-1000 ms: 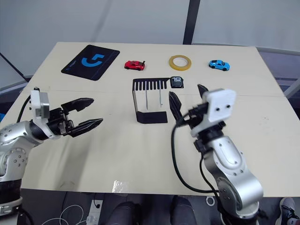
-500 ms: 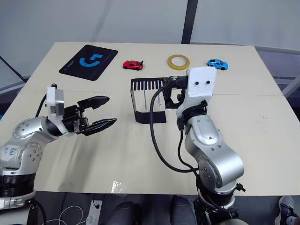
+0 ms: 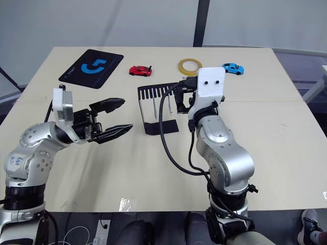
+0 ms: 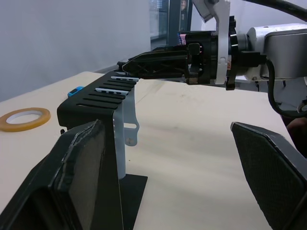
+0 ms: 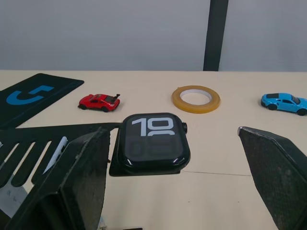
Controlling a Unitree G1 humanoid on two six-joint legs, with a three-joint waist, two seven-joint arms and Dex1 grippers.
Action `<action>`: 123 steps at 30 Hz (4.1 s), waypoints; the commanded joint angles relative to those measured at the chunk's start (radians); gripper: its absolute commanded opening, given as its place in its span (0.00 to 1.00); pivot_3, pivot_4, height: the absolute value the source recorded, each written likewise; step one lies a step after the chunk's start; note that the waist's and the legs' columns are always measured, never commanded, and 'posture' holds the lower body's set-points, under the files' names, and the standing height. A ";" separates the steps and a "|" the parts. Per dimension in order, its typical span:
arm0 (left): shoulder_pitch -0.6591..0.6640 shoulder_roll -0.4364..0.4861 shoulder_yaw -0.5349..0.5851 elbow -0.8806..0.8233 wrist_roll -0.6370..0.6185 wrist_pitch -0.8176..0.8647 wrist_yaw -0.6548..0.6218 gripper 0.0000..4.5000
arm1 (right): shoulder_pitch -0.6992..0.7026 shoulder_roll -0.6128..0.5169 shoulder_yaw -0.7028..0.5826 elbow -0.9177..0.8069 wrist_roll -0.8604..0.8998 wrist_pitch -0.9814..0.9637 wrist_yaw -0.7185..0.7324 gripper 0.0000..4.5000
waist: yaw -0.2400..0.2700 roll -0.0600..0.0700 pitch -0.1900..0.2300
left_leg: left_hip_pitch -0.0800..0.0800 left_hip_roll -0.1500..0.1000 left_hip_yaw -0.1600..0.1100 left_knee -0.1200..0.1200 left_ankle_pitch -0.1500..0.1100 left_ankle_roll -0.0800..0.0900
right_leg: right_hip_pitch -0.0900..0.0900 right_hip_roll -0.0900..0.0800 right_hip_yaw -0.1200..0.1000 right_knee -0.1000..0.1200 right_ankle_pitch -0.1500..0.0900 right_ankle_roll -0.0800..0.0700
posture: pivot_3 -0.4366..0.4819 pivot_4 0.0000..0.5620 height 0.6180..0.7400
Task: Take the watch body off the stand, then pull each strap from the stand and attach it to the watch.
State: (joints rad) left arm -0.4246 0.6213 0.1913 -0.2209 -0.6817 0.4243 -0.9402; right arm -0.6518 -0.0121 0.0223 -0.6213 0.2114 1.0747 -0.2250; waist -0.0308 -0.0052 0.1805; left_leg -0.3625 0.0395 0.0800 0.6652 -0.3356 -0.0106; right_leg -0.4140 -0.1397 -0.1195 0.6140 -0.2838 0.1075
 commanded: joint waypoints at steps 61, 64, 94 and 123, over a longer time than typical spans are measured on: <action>0.049 0.022 0.035 -0.042 -0.008 -0.016 0.021 1.00 | -0.074 0.051 -0.042 0.060 -0.021 -0.094 0.131 0.37 | 0.000 0.000 0.000 | -0.006 0.002 0.001 0.000 0.001 -0.001 | -0.005 0.002 0.000 -0.001 0.000 0.000 | 0.48 0.27 0.97; 0.043 0.022 0.035 -0.040 -0.009 -0.017 0.019 1.00 | -0.087 0.029 -0.049 0.043 -0.003 -0.139 0.174 0.37 | 0.000 0.000 0.000 | -0.007 0.002 0.001 0.000 0.001 -0.001 | -0.005 0.002 0.000 -0.001 0.000 0.000 | 0.48 0.27 0.97; 0.033 0.022 -0.185 -0.045 0.020 -0.089 -0.315 1.00 | 0.937 -0.131 -0.279 0.032 -0.031 -0.757 0.380 0.37 | 0.003 0.000 0.000 | -0.001 0.007 0.007 0.000 0.000 0.000 | -0.005 0.008 0.007 -0.005 0.003 -0.004 | 0.48 0.27 0.97; 0.176 0.148 0.027 0.162 0.115 -0.212 -0.285 1.00 | 1.154 -0.448 -0.585 0.038 0.257 -1.025 0.891 1.00 | 0.009 0.000 0.000 | 0.005 0.008 0.012 -0.001 -0.003 0.003 | -0.004 0.009 0.012 -0.004 0.002 -0.005 | 0.48 0.27 0.97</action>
State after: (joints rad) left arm -0.2731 0.7481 0.1434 -0.1069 -0.5960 0.2544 -1.2502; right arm 0.4597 -0.4435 -0.4722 -0.5567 0.4181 0.1499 0.5671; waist -0.0222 -0.0054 0.1805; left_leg -0.3575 0.0479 0.0921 0.6637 -0.3395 -0.0069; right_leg -0.4184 -0.1301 -0.1073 0.6103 -0.2818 0.1025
